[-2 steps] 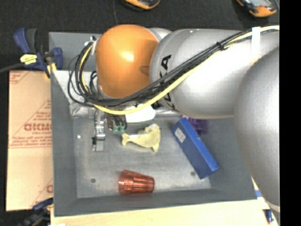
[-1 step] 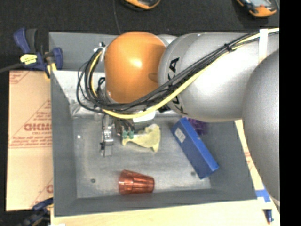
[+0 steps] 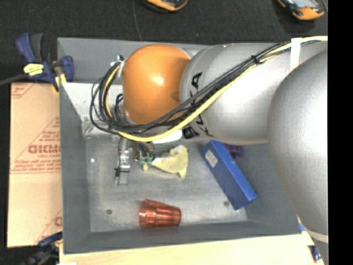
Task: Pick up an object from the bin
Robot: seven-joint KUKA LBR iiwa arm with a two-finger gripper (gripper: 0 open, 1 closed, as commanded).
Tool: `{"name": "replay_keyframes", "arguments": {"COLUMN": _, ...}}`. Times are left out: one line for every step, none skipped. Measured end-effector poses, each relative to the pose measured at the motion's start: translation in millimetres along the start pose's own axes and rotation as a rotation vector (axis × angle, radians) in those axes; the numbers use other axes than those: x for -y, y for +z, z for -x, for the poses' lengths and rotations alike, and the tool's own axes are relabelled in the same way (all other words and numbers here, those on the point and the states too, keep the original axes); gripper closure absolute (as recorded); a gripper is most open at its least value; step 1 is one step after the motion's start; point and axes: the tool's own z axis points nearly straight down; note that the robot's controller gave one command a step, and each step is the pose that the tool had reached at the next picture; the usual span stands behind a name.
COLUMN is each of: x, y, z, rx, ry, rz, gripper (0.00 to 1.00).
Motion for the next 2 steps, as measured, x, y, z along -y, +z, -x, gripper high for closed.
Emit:
{"name": "replay_keyframes", "arguments": {"x": 10, "y": 31, "z": 0.9, "rx": 0.009, "ry": 0.011, "rz": 0.003, "gripper": 0.00}}
{"name": "replay_keyframes", "arguments": {"x": 5, "y": 24, "z": 63.6, "rx": 0.009, "ry": -0.070, "rz": 0.003, "gripper": 0.00}}
